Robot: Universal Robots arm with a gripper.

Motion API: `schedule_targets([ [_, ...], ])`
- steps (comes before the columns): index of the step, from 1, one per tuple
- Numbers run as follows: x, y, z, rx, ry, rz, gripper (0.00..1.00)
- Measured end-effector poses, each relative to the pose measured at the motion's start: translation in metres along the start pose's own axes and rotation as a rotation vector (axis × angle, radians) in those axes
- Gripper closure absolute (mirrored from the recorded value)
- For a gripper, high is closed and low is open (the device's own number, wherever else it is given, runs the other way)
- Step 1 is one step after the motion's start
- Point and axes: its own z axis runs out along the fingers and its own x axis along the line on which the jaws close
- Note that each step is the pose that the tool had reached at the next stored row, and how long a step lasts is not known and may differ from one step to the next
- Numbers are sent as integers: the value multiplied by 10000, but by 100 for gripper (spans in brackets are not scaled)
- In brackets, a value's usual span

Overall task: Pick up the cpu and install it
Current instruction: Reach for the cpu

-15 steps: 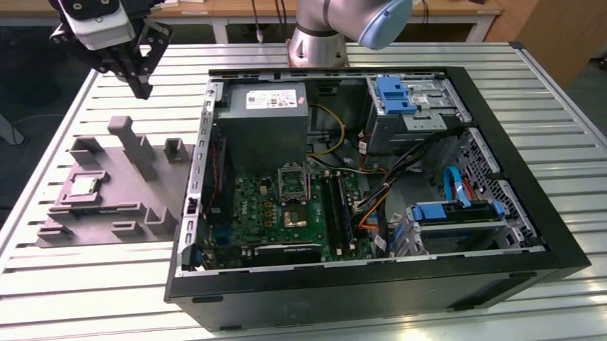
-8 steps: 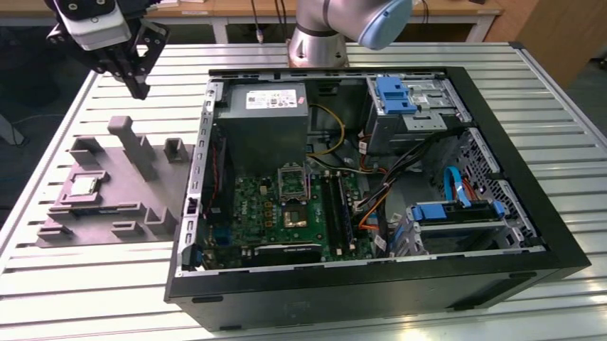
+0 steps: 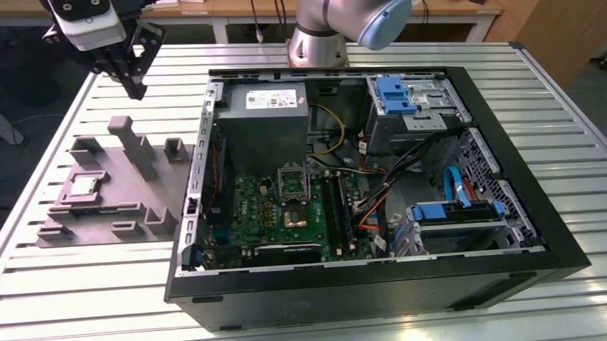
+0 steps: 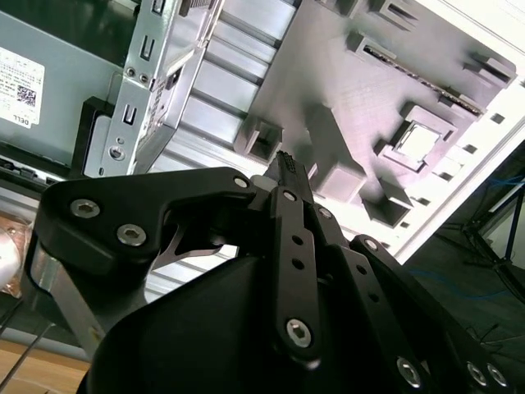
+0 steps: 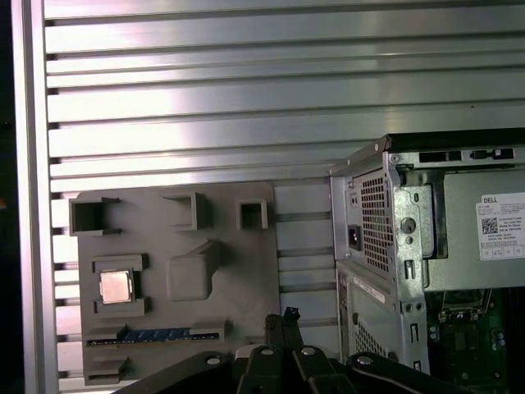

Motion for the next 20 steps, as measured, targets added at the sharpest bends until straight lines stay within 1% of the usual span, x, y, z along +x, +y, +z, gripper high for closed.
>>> schedule_targets([
  [11, 76, -6, 4, 1, 6, 0, 89],
  [17, 129, -10, 7, 0, 16, 0, 89],
  [20, 166, -13, 8, -1, 18, 1, 89],
])
